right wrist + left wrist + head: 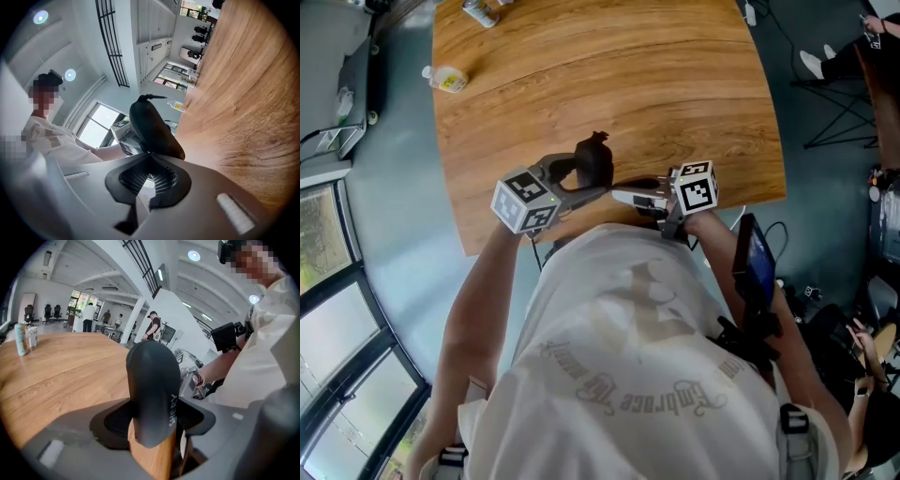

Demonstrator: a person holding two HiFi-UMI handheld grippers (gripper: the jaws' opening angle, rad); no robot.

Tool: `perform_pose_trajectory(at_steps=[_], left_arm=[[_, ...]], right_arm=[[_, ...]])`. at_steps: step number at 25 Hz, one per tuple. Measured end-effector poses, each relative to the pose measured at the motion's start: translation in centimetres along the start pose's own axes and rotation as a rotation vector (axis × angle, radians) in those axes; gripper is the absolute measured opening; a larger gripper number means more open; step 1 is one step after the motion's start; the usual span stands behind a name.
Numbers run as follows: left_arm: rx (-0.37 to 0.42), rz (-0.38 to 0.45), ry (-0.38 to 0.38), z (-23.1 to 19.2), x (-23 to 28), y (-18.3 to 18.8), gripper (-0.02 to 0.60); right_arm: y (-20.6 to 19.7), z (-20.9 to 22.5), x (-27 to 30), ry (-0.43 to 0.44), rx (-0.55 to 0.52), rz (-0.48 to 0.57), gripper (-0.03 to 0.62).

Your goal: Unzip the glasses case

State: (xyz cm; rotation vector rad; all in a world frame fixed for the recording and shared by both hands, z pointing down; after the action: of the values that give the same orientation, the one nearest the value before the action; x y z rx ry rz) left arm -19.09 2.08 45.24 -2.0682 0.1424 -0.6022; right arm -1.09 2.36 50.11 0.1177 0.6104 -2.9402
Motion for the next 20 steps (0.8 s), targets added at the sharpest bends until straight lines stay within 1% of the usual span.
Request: perform_pose_trajectory(at_steps=[5,8,12,15,17,20], left_arm=[[-0.088,0.086,-0.026,-0.3,-0.2,-0.5,0.318],[-0.119,0.104,-0.019,-0.2,0.0,-1.1,0.316],[-0.161,0.117,0.008,-0.2,0.1,-1.4,0.304],[-0.210,0.108,0.030,-0.6,-0.3,-1.5,0.296],[-0.234,0.080,0.040,-0.7,-0.4,-1.5,0.295],[-0.220,0.010,0.031,-0.6,0.0,-1.2,0.290]], right_arm=[[0.0,-0.1,-0.1,0.043,0.059,0.028,0.006],[-0.3,0.1,-0.3,0.047,0.073,0.036,0.006],[-0.5,0.1,-0.5,0.038,0.068,0.052,0.006],[-0.3,0.1,-0.6,0.036,0.062,0.065,0.006],[-0.3,0.2,-0.5,0.036,0.063,0.071,0.006],[-0.4,0.2,-0.5,0.054,0.079,0.097,0.006]])
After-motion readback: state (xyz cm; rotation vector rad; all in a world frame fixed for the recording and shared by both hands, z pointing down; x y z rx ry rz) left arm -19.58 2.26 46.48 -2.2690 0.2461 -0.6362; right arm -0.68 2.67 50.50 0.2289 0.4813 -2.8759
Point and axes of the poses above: the fingertips, and each gripper's own axes: x forward along the fingers, z to its right, y out of its top, the point moved 9 cm from there along -x, backward along the fingers, and after that the axes turned 14 degrees about z, right-handed, at the moved point
